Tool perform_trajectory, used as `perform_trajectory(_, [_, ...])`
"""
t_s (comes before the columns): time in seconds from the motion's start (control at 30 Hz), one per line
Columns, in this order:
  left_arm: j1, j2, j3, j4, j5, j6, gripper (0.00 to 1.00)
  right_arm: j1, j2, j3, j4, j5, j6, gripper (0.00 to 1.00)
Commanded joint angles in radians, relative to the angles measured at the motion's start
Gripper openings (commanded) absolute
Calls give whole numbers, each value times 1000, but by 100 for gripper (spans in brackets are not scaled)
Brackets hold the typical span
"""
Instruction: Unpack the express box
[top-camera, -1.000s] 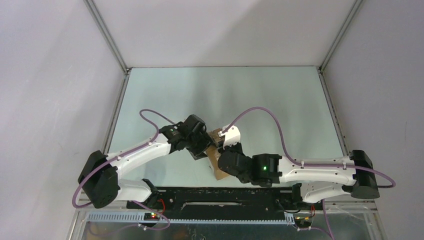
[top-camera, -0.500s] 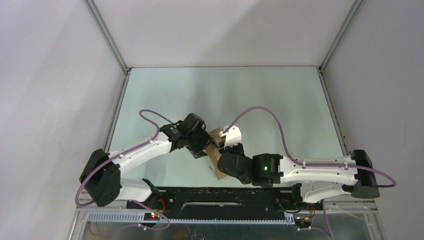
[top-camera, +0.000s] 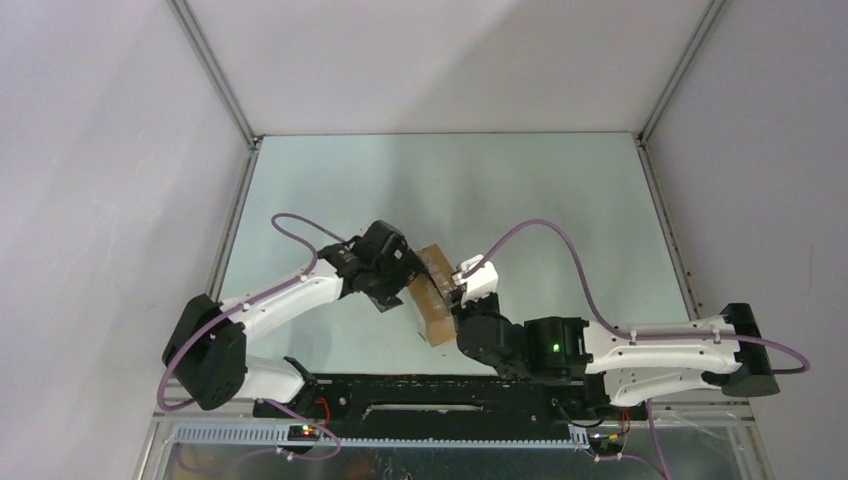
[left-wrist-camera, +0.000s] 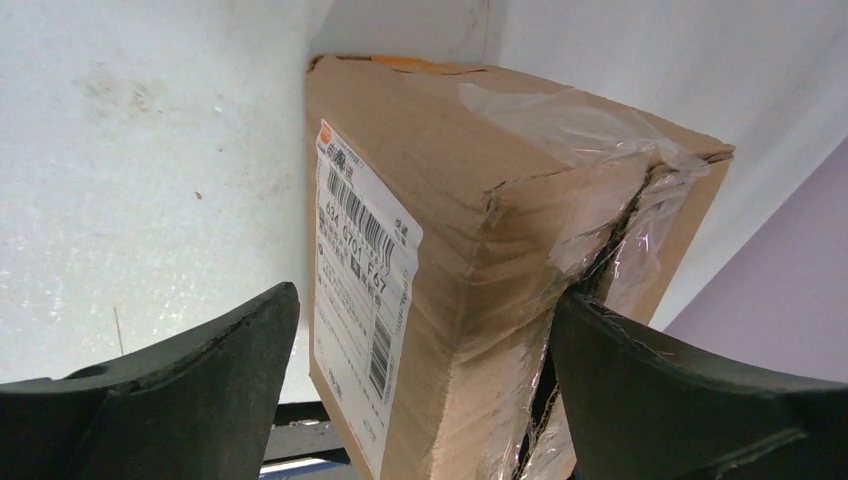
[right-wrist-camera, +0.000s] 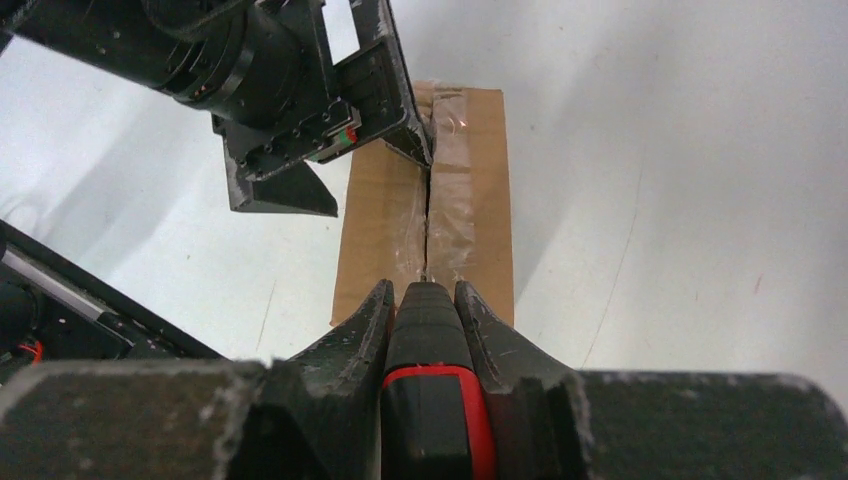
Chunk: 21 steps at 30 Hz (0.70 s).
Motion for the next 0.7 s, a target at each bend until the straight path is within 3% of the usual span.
perform_trajectory(0.0, [39,5,35,-62,-160,14,96,20,-17,-62,250,-52,-193,0])
perform_trajectory(0.13, [38,11,70,-109,-161,31,95,1,8,-91,309,-96,-227,0])
perform_trajectory(0.27, [38,-19,40,-83,-180,0,85,-5,33,-87,306,-104,-194,0])
perform_trajectory(0.47, [39,-5,25,-56,-206,-12,72,-11,34,-68,170,-140,-85,0])
perform_trajectory(0.67, [55,10,27,-61,-224,-16,70,25,-14,-62,-10,-150,55,0])
